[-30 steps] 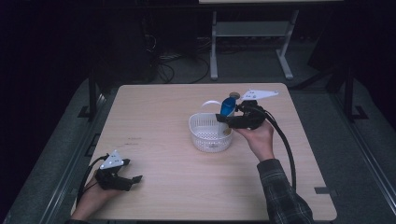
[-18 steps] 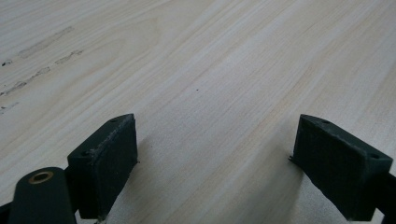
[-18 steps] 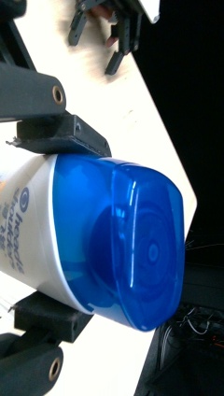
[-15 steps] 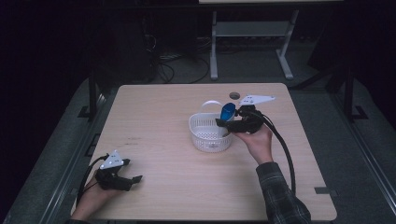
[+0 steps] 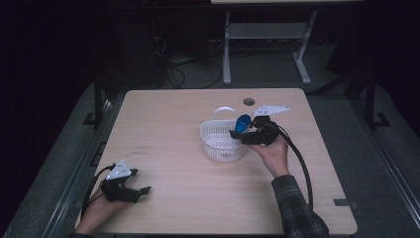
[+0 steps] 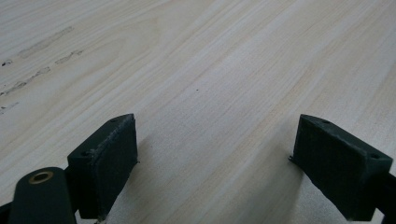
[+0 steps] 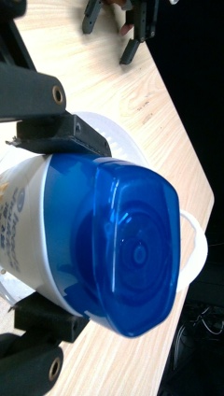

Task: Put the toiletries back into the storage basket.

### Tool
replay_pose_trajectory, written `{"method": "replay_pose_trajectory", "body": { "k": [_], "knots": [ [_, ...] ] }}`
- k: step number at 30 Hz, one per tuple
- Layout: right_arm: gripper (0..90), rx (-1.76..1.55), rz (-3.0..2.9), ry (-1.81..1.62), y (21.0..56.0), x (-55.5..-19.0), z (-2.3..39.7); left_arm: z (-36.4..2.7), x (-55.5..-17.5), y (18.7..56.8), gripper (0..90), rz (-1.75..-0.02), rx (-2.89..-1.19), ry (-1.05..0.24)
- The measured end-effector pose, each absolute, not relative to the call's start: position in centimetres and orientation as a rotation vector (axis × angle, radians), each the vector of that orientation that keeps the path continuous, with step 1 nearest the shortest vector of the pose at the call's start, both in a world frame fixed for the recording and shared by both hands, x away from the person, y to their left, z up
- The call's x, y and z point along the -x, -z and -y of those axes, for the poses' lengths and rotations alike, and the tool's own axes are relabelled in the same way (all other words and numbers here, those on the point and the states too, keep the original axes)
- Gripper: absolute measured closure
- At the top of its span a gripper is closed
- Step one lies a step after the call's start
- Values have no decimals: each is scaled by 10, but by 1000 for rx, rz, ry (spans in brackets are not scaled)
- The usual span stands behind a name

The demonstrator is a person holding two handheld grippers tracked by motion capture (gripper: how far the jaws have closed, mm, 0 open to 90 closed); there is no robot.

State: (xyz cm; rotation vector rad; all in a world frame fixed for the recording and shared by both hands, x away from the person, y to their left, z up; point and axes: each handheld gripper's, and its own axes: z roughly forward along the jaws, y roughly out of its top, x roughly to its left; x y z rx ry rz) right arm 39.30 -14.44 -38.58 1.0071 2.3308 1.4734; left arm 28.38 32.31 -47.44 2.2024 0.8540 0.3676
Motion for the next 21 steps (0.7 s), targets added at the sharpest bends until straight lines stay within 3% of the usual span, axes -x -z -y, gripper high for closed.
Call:
{"method": "replay_pose_trajectory", "body": {
  "k": [21],
  "knots": [
    [336, -1007, -2373, -1425, 391, -393, 138, -323, -284, 474, 129, -854, -2202, -368]
  ]
}}
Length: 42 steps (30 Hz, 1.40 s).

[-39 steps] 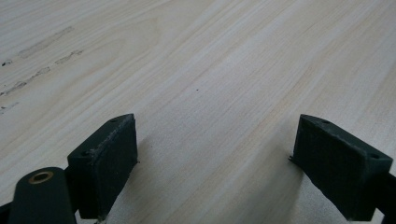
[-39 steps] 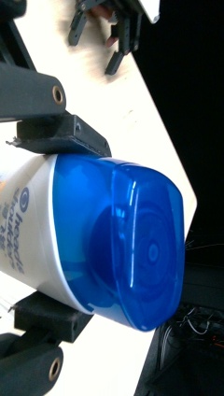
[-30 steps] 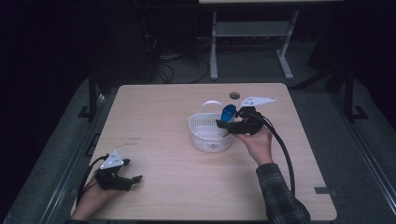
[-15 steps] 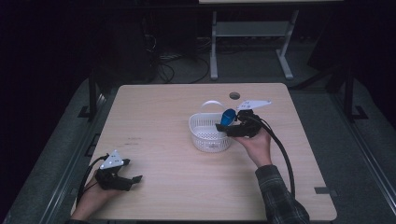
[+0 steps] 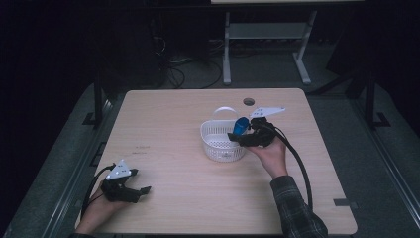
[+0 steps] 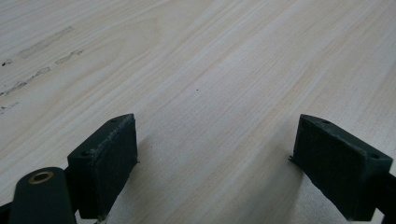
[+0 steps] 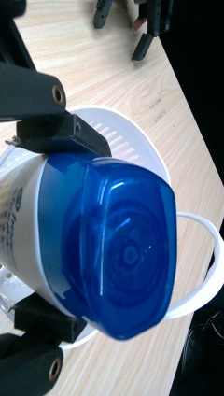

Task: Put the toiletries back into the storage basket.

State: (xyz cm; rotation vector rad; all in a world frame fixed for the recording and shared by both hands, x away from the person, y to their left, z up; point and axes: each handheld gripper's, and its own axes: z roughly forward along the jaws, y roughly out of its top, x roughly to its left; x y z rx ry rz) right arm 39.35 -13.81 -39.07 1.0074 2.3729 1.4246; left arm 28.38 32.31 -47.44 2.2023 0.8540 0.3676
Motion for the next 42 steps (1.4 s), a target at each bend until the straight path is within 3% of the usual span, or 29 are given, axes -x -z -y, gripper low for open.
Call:
{"method": "replay_pose_trajectory", "body": {
  "k": [2, 14, 26, 42],
  "knots": [
    [324, -1009, -2372, -1423, 391, -393, 138, -323, -284, 474, 130, -854, -2202, -368],
    [8, -1038, -2330, -1407, 383, -389, 136, -323, -284, 474, 130, -854, -2202, -368],
    [7, -1026, -2322, -1392, 375, -373, 156, -323, -284, 474, 129, -854, -2202, -372],
    [7, -1081, -2329, -1349, 388, -347, 182, -323, -284, 474, 129, -854, -2202, -372]
  ]
}}
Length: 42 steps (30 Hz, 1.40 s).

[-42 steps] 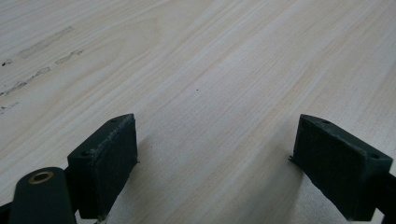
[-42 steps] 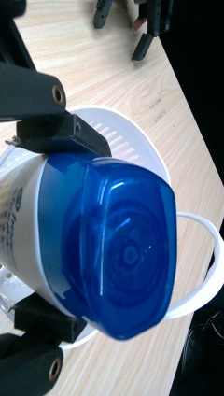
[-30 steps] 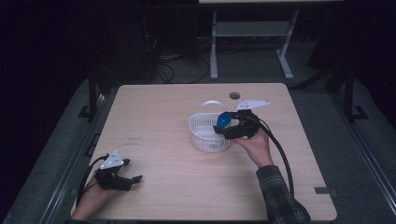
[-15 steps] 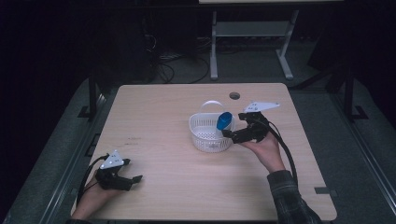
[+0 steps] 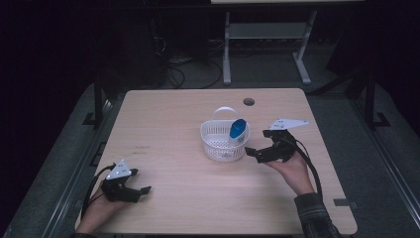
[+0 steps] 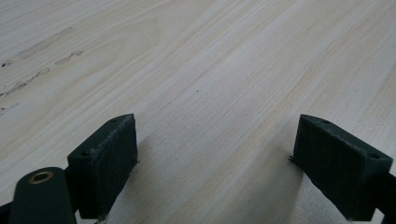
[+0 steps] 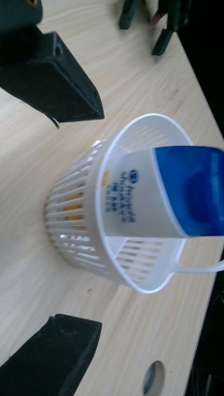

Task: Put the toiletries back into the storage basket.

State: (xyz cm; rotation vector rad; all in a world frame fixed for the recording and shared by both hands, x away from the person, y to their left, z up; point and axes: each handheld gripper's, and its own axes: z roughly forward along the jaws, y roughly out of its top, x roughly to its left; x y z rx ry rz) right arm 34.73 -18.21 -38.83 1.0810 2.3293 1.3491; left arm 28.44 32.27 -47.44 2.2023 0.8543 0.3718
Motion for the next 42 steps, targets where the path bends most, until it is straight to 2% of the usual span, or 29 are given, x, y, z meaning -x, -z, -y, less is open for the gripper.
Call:
{"method": "replay_pose_trajectory", "body": {
  "k": [27, 42],
  "knots": [
    [7, -1249, -2263, -1305, 419, -291, 253, -323, -284, 475, 130, -855, -2198, -371],
    [8, -1321, -2267, -1216, 443, -257, 270, -322, -284, 475, 130, -856, -2197, -371]
  ]
}}
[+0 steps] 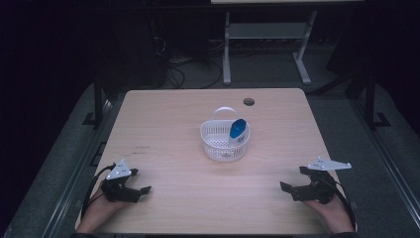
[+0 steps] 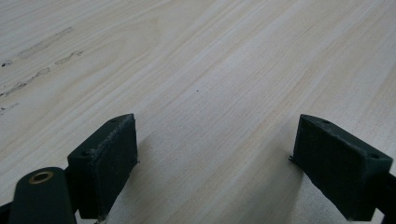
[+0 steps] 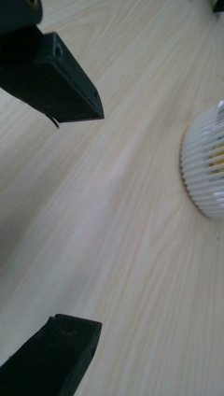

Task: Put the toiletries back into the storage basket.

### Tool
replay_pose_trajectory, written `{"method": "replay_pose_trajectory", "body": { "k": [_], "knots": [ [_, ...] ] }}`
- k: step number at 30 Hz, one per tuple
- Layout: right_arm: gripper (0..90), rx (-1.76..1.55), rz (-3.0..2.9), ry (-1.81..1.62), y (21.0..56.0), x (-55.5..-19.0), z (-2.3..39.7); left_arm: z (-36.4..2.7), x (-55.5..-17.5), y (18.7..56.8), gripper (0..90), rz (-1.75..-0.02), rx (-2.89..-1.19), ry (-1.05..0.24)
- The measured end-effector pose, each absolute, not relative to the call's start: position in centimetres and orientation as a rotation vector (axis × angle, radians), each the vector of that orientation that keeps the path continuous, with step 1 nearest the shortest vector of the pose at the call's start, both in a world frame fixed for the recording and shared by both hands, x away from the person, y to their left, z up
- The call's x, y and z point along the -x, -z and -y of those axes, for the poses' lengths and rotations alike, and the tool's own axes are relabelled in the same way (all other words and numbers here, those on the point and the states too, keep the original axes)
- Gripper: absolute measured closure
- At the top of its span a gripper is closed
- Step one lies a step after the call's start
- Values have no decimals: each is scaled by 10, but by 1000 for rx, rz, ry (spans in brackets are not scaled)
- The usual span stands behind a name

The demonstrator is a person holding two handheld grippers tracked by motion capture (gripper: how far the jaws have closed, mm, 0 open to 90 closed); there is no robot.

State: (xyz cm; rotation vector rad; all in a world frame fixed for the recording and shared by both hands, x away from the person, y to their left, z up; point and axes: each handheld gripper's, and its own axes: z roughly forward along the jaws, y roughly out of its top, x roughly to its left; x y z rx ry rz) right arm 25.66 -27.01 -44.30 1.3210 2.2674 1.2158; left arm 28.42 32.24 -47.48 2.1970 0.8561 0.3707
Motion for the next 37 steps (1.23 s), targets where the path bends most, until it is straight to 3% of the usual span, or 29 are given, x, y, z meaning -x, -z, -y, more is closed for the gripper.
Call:
{"method": "replay_pose_trajectory", "body": {
  "k": [15, 37],
  "knots": [
    [8, -1419, -2318, -1015, 475, -248, 279, -322, -284, 475, 130, -859, -2195, -369],
    [7, -1328, -2254, -940, 483, -247, 278, -323, -284, 475, 130, -857, -2202, -370]
  ]
}}
